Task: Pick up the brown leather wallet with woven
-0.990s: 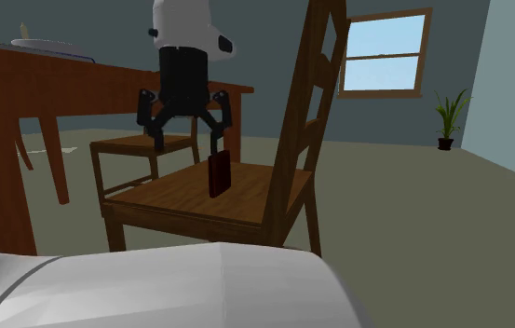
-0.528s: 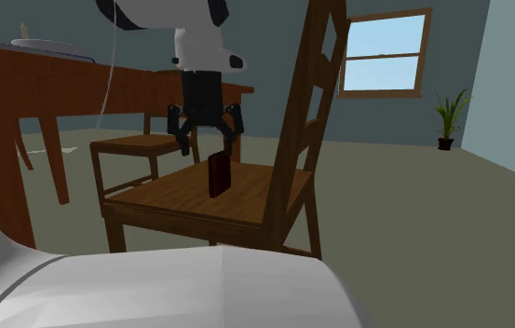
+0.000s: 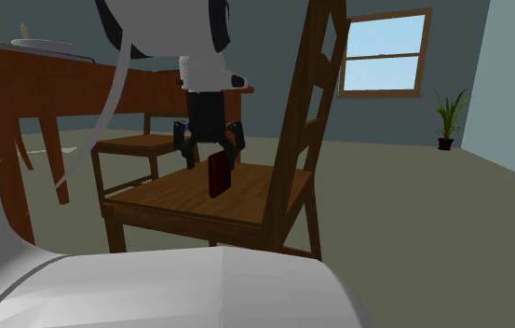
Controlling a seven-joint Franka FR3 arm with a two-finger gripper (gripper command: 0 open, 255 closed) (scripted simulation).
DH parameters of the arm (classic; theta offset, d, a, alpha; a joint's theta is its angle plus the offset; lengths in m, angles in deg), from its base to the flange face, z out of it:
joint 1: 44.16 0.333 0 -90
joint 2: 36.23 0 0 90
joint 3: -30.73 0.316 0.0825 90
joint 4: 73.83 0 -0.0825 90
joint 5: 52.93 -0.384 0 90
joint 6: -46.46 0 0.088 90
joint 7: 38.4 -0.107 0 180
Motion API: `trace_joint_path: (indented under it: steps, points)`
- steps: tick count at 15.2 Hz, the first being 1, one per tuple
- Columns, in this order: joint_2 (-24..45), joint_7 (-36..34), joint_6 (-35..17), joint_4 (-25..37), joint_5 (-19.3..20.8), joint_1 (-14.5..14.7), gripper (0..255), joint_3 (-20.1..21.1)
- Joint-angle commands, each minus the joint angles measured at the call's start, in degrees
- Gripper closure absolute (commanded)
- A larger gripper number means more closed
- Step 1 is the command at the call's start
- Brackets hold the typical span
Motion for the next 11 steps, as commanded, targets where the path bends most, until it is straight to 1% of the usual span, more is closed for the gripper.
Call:
trace_joint_path:
  steps: [1,2,3,11]
  points:
    - [0.39,0.03,-1.3,-0.88,0.03,-0.04,0,-0.06]
    - [0.4,0.03,-1.31,-0.87,0.03,-0.04,0,-0.06]
    - [0.32,0.05,-1.12,-0.76,0.03,-0.04,255,-0.08]
    - [0.28,0.08,-1.09,-0.77,0.03,-0.05,255,-0.09]
